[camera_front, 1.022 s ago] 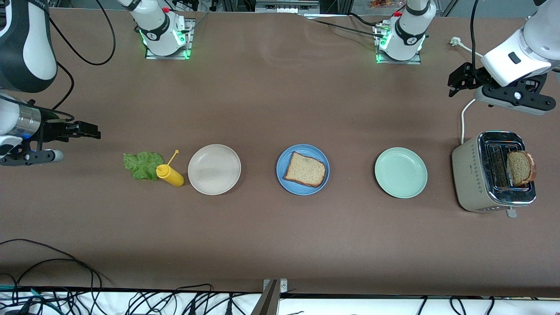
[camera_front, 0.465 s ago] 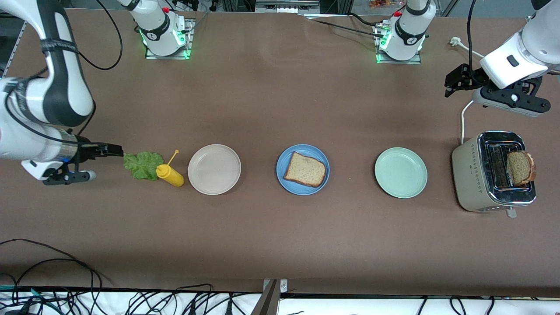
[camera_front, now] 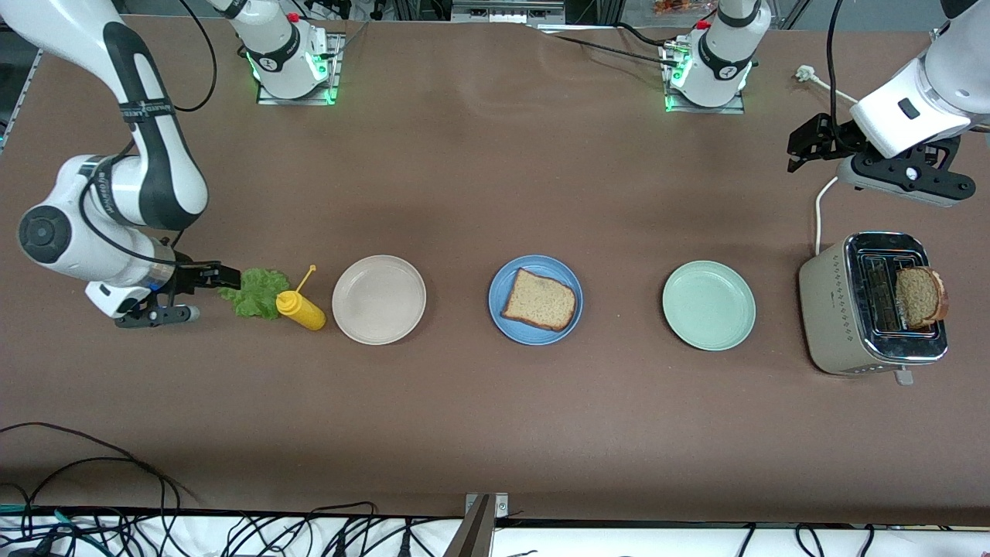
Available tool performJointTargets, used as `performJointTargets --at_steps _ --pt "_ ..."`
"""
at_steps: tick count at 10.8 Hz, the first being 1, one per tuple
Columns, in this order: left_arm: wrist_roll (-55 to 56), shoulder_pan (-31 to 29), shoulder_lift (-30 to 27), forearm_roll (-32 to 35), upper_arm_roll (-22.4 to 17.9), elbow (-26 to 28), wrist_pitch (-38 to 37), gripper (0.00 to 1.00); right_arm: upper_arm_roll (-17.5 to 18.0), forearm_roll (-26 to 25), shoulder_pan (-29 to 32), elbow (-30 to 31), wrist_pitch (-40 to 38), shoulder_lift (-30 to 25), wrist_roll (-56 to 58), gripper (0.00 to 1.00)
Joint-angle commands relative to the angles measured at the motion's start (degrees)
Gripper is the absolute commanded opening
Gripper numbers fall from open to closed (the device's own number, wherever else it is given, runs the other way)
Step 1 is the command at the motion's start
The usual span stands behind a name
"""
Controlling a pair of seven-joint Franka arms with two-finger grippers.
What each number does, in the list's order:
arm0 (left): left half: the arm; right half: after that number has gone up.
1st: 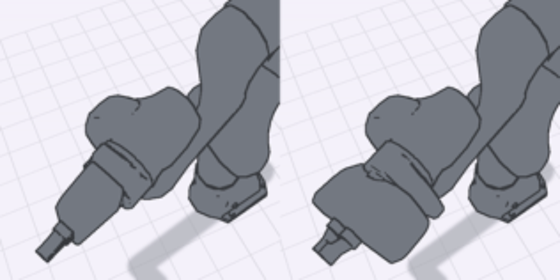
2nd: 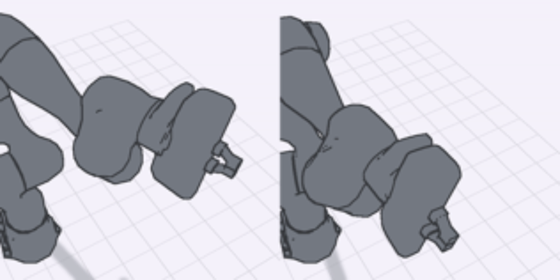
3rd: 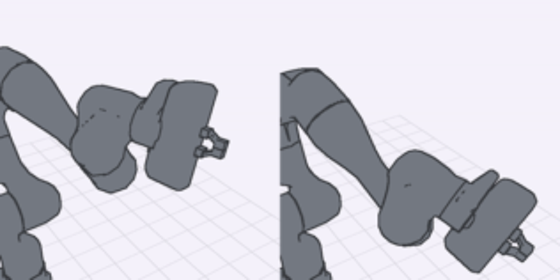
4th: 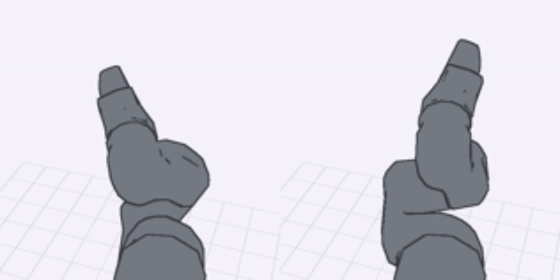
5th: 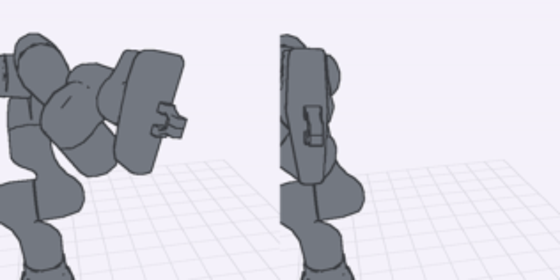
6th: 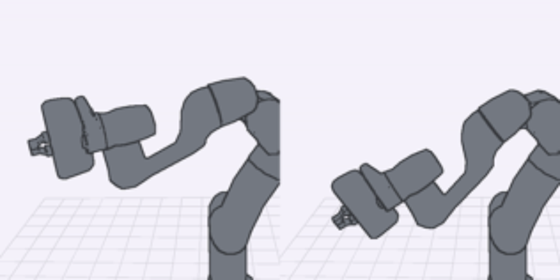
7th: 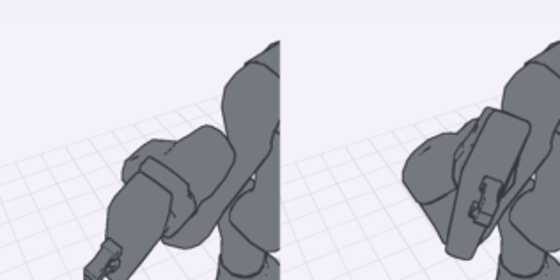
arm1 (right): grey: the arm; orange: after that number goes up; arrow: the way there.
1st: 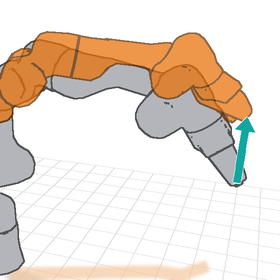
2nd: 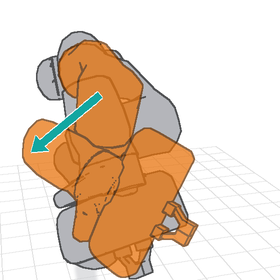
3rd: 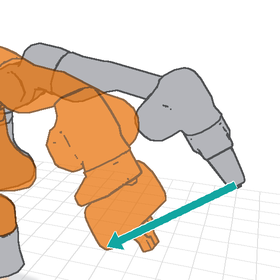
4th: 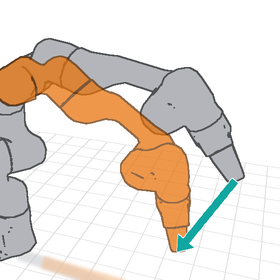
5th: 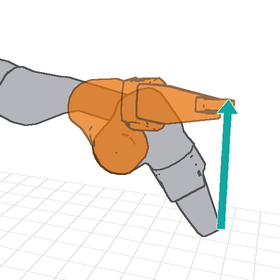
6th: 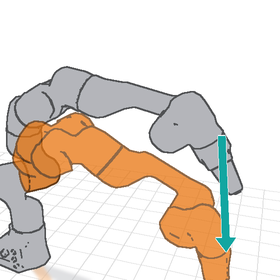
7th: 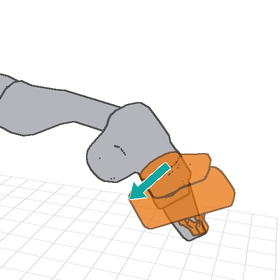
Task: Make sandwich in blue plate with both arms
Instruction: 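Grasp the green lettuce leaf with the right gripper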
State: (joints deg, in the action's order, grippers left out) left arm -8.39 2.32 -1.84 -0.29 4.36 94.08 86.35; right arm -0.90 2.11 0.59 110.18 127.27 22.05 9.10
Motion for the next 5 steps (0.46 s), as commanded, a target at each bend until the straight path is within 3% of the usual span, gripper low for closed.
performJointTargets --at_steps 1,5 --pt "0.5 0.4 -0.1 -0.8 -0.5 -0.3 -0.6 1.00 2.0 -0.2 0.2 6.3 11.0 1.8 0.4 1.00" --pt "0.4 0.4 -0.1 -0.8 -0.6 -0.3 -0.6 1.00 2.4 -0.3 0.3 6.8 14.8 4.5 0.7 1.00"
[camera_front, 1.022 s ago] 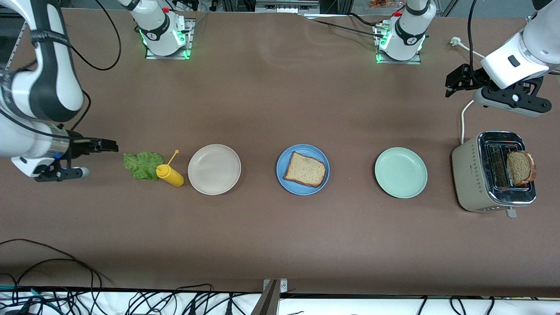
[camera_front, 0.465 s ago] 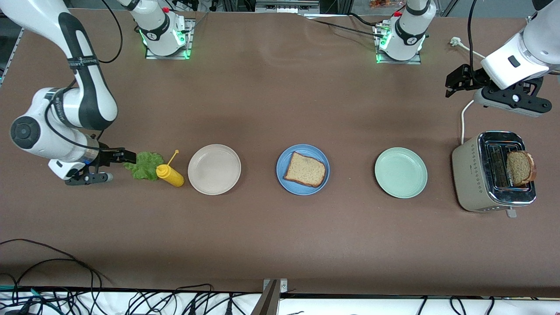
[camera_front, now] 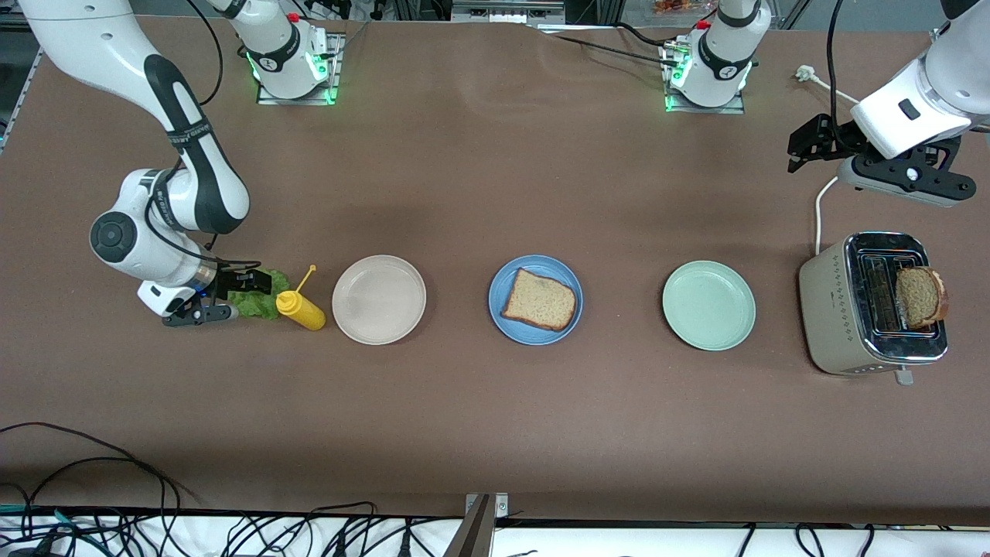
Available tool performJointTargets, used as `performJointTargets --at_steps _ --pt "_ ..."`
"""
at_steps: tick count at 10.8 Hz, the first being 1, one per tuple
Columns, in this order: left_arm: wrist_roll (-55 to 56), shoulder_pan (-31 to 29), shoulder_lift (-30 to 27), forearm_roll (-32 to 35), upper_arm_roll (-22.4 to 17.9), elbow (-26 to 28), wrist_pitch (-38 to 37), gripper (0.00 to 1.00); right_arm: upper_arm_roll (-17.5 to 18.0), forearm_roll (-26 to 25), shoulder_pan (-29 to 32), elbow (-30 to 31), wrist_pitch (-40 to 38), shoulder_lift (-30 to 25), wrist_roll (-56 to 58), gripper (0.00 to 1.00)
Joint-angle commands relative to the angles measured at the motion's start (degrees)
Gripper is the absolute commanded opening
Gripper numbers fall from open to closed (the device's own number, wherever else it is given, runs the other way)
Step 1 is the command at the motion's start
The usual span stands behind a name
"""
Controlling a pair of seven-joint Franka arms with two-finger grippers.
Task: Make sandwich in blue plate with both arms
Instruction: 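Grasp the green lettuce leaf with the right gripper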
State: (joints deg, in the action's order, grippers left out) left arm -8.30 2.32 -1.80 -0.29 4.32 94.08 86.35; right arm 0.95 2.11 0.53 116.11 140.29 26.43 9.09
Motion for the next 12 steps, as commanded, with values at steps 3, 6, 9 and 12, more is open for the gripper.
performJointTargets --at_steps 3,6,9,12 --pt "0.3 0.4 -0.1 -0.8 -0.5 -0.3 -0.6 1.00 0.7 -0.3 0.3 3.8 6.4 0.4 3.3 1.00" --pt "0.3 0.4 -0.1 -0.8 -0.5 -0.3 -0.6 1.00 0.8 -0.3 0.3 7.0 12.4 1.3 5.8 0.94" --pt "0.3 0.4 -0.1 -0.8 -0.5 -0.3 -0.6 1.00 0.8 -0.3 0.3 7.4 12.8 1.3 8.6 0.33" --pt "0.4 0.4 -0.1 -0.8 -0.5 -0.3 -0.6 1.00 0.8 -0.3 0.3 7.0 12.3 0.4 9.2 0.00"
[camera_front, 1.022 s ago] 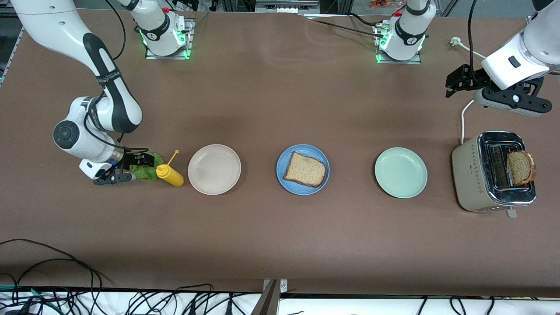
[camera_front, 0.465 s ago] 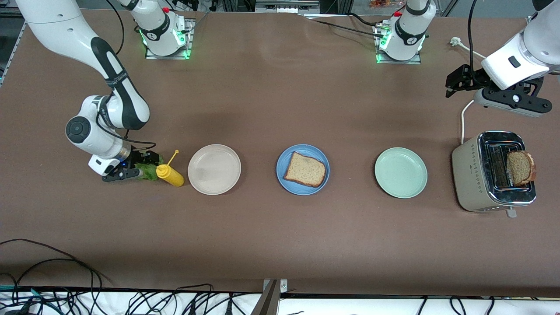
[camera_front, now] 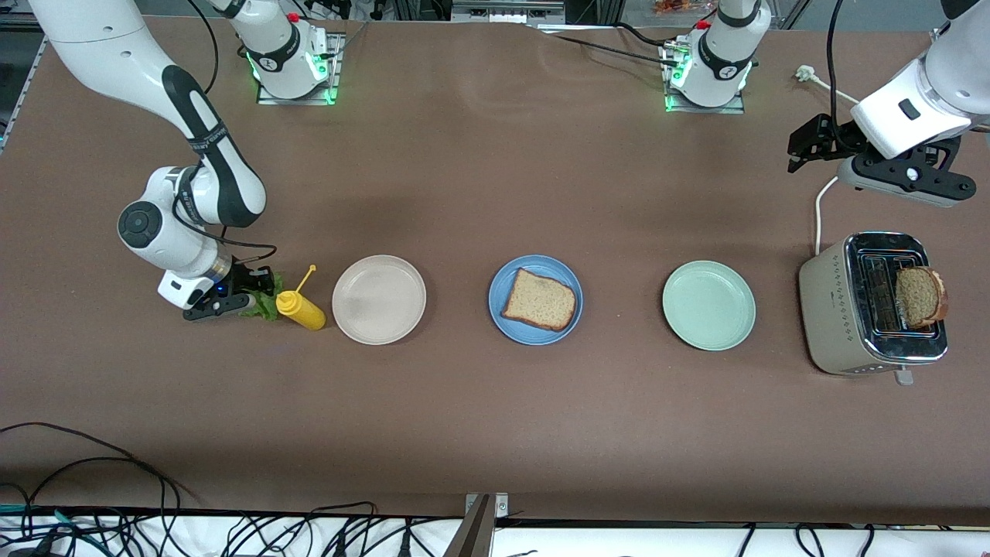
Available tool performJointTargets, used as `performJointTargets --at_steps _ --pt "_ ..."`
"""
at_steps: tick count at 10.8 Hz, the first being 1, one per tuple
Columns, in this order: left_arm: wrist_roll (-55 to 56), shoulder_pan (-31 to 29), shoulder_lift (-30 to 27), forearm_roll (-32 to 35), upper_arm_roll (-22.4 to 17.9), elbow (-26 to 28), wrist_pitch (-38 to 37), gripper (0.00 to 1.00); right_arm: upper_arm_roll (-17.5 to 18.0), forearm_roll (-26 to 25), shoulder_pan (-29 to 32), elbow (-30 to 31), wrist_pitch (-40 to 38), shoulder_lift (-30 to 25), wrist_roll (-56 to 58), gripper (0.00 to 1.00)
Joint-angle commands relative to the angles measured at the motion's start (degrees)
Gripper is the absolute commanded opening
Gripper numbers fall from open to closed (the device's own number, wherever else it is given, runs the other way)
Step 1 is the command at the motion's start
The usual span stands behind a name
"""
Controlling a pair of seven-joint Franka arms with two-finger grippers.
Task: Make sandwich in blue plate with both arms
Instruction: 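Grasp the green lettuce leaf with the right gripper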
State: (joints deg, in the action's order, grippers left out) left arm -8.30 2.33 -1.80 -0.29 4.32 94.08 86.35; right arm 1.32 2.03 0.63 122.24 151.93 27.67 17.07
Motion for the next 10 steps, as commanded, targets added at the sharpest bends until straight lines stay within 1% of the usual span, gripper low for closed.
performJointTargets --at_steps 1,4,6,7,10 --pt "0.4 0.4 -0.1 -0.8 -0.5 -0.3 -0.6 1.00 0.7 -0.1 0.2 0.8 -0.7 -2.0 1.2 0.00" --pt "0.4 0.4 -0.1 -0.8 -0.5 -0.3 -0.6 1.00 1.2 0.2 0.2 -2.4 -10.9 -6.7 1.0 0.00" --pt "0.4 0.4 -0.1 -0.8 -0.4 -0.3 -0.6 1.00 1.2 0.2 0.2 -3.7 -14.6 -8.5 1.0 0.00" --pt "0.4 0.4 -0.1 -0.8 -0.4 -0.3 -0.6 1.00 1.2 0.2 0.2 -3.8 -16.3 -10.3 1.0 0.00" --pt "0.4 0.4 -0.1 -0.8 -0.4 -0.3 -0.6 1.00 2.0 0.8 0.2 -6.7 -25.8 -14.8 0.9 0.00"
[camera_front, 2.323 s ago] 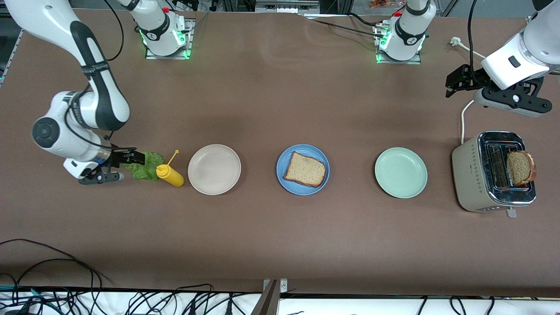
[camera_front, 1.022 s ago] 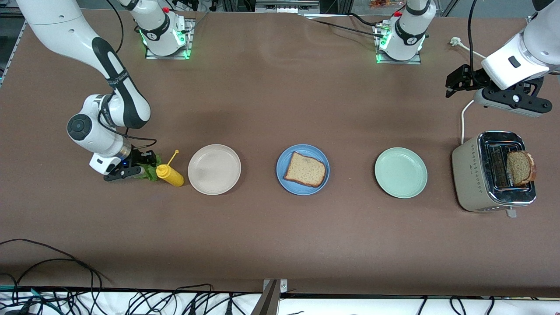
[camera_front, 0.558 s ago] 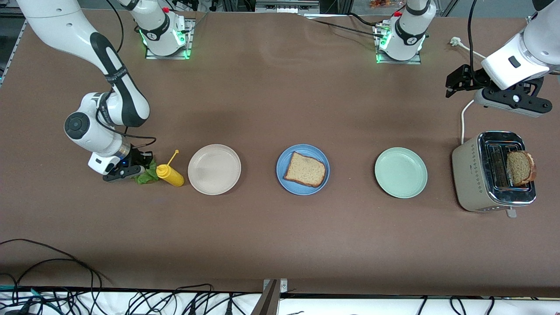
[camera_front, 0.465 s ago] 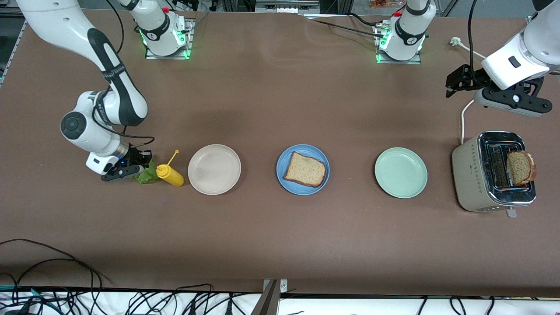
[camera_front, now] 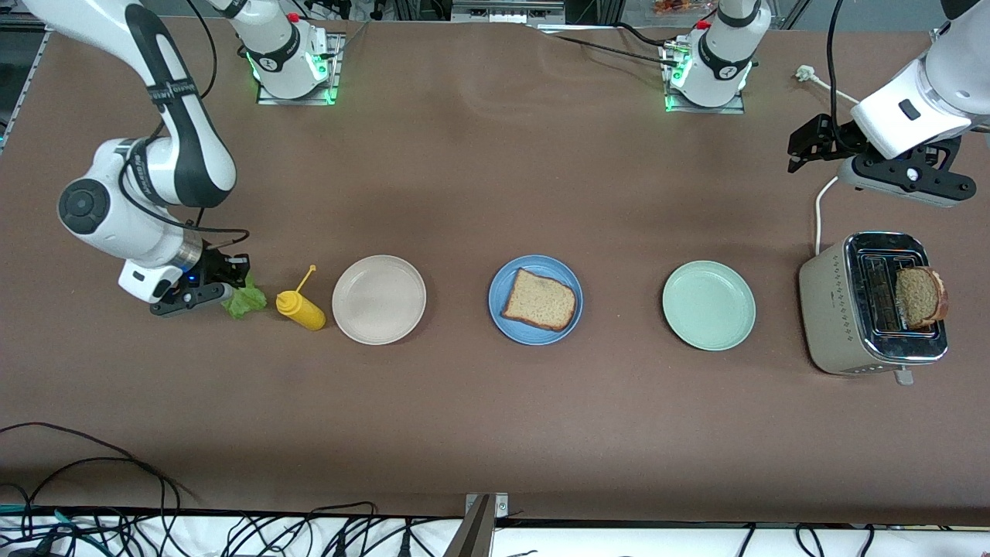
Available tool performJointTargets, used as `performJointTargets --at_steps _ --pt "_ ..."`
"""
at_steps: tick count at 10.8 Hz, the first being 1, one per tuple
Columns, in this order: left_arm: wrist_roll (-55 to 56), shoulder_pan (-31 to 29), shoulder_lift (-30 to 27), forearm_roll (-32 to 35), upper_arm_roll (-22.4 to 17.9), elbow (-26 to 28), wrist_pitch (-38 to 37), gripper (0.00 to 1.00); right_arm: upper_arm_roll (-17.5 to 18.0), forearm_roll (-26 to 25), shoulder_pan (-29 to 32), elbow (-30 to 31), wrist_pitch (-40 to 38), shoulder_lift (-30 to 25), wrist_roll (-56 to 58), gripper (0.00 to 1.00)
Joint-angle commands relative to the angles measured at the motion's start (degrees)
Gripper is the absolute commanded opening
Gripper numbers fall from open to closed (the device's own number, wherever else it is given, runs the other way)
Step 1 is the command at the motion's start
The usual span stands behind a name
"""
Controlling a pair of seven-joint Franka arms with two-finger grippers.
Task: Make sandwich in blue plate with both arms
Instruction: 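Grasp the green lettuce leaf with the right gripper, then carry the lettuce with the right gripper over the blue plate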
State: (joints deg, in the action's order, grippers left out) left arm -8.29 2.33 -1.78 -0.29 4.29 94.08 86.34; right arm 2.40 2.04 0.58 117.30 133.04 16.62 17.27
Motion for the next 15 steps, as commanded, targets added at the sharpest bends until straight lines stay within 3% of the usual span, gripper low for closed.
performJointTargets --at_steps 1,5,7,10,15 --pt "0.4 0.4 -0.2 -0.8 -0.4 -0.3 -0.6 1.00 0.9 0.9 0.2 -2.3 -9.0 -4.9 0.3 0.00" --pt "0.4 0.4 -0.2 -0.8 -0.4 -0.3 -0.6 1.00 3.1 2.1 0.2 -5.0 -17.4 -8.4 -6.2 0.00" --pt "0.4 0.4 -0.2 -0.8 -0.4 -0.3 -0.6 1.00 4.4 3.6 -1.5 -9.7 -23.8 -8.4 -12.3 0.00" --pt "0.4 0.4 -0.2 -0.8 -0.4 -0.3 -0.6 1.00 3.8 3.5 -9.2 -13.8 -27.2 -7.7 -22.7 0.00" --pt "0.4 0.4 -0.2 -0.8 -0.4 -0.3 -0.6 1.00 3.1 3.4 -20.2 -22.4 -27.8 -0.7 -41.0 0.00"
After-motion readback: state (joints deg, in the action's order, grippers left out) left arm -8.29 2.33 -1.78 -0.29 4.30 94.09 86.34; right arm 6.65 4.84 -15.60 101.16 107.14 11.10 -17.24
